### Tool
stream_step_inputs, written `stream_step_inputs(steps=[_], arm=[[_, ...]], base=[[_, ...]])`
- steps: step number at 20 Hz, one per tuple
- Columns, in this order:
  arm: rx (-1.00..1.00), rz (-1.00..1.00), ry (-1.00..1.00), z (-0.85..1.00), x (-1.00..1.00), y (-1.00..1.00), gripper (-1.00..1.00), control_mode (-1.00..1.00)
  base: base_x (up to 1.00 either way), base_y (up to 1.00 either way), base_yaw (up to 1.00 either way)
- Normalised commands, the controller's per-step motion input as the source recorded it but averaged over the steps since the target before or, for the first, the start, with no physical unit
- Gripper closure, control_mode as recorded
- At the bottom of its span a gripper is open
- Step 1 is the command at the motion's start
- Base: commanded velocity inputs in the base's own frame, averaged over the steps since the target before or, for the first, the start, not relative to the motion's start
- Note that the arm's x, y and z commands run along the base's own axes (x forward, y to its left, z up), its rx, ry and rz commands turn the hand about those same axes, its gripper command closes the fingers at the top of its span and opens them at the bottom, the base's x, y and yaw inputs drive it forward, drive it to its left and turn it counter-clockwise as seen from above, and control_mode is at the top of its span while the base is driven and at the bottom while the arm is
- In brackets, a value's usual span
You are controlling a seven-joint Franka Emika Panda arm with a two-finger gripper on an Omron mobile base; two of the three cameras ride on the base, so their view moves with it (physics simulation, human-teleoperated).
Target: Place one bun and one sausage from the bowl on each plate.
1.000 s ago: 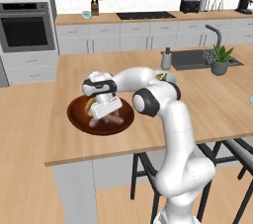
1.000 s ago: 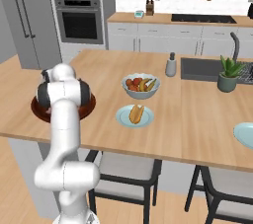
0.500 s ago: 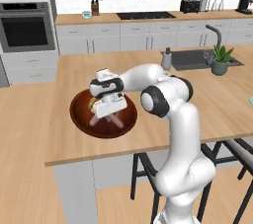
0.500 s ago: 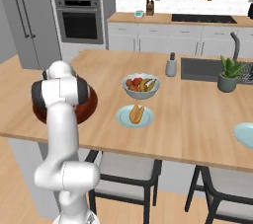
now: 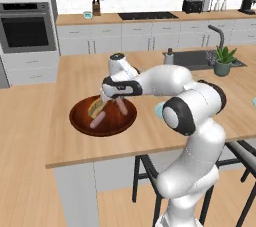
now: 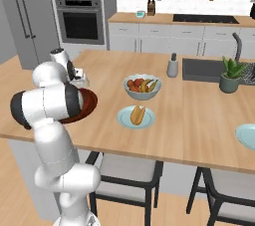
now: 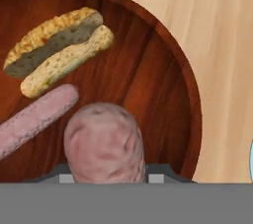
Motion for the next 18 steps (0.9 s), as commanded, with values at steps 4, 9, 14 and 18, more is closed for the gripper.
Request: stream_step_inputs(steps=[4,9,14,18], arm=[[0.15,-0.01,-0.34,1.00,0.00,-1.00,1.00,-1.00],[0.00,-0.08,-0.09,1.00,0.08,-1.00,1.00,-1.00],[-0.01,-0.14,0.25,0.36,0.21,-1.00,1.00,-1.00],[0.01,-0.10,0.11,-0.87,0.02,-1.00,1.00,-1.00]], base=[[0.00,0.00,0.00],[0.00,0.00,0.00],[0.00,0.00,0.00],[0.00,0.00,0.00]])
